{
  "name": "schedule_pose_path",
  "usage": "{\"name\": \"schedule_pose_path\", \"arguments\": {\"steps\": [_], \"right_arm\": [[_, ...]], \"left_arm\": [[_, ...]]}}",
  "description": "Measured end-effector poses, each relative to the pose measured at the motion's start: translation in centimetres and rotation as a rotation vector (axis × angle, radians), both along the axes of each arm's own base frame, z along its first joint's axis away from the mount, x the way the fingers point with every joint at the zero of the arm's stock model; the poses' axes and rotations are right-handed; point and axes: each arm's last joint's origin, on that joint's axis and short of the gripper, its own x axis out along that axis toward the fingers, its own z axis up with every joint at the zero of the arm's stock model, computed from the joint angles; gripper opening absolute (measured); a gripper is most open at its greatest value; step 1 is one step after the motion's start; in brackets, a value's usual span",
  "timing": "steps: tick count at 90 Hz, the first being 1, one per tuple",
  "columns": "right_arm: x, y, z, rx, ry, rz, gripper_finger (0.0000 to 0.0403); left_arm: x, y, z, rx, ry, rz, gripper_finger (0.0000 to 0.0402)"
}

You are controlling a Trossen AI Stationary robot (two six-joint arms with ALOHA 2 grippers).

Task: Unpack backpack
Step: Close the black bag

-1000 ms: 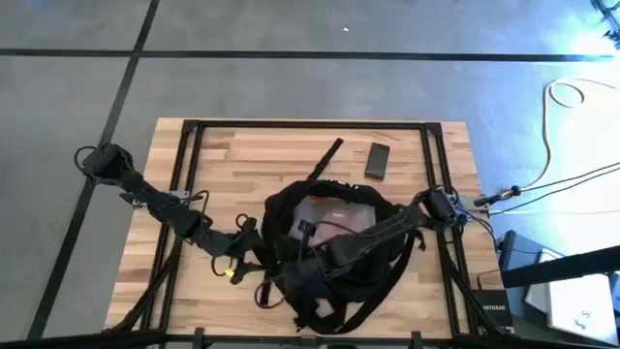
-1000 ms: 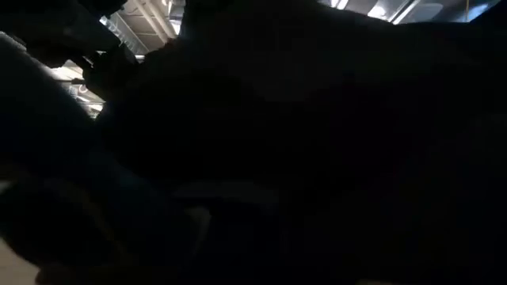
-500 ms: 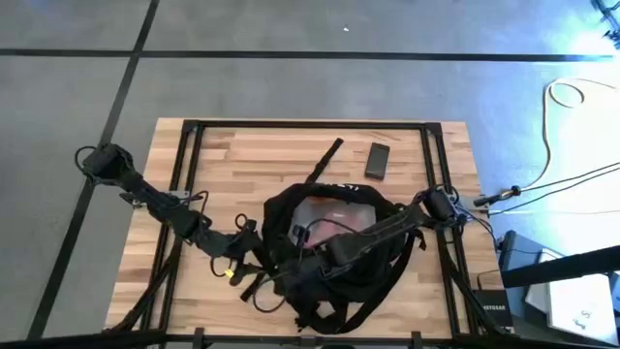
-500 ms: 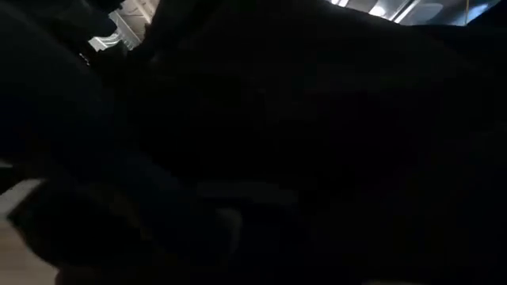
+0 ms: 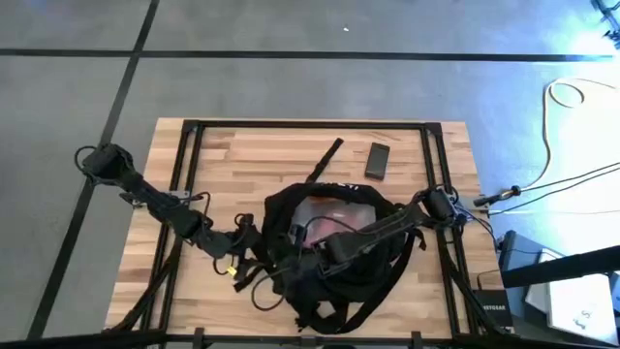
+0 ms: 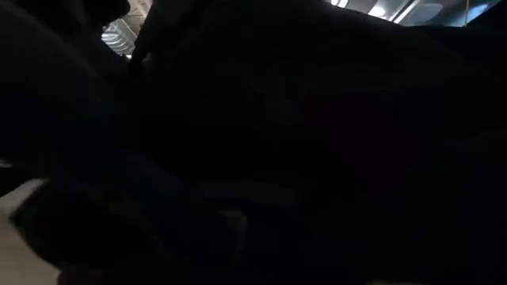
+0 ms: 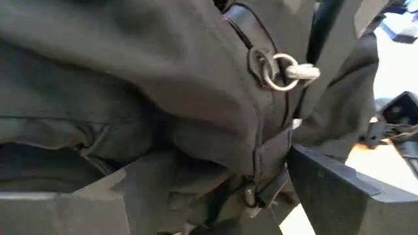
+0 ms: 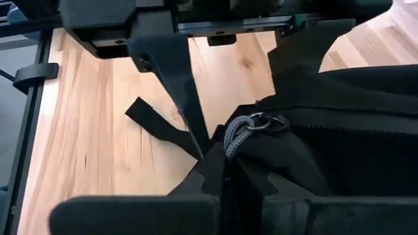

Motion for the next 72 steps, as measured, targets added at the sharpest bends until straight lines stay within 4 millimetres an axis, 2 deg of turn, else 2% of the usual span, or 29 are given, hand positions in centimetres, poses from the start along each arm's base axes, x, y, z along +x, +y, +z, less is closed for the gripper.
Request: {"name": "schedule_pose_path", "arguments": {"steps": [11,27,38,54,72], "right_arm": [[0.01,0.00,0.01,-0.003,-0.002,-0.001,0.0000],[0.02,0.04,0.07,-0.011,-0.010,-0.007,0.0000],[0.01,0.06,0.07,-0.014,-0.009,-0.003,0.0000],[-0.07,0.11,0.01,-0.028,0.000,0.009,0.0000],[-0.29,0.00,0.07,-0.024,0.032,0.025,0.0000]], "left_arm": [[0.00,0.19,0.02,0.053,-0.015,0.049,0.0263],[0.13,0.12,0.24,0.034,-0.037,0.041,0.0211],[0.15,-0.08,0.27,-0.007,-0.028,-0.017,0.0146],[0.18,-0.34,0.40,-0.052,-0.027,-0.081,0.0024],[0.26,-0.42,0.58,-0.053,-0.048,-0.101,0.0016]]}}
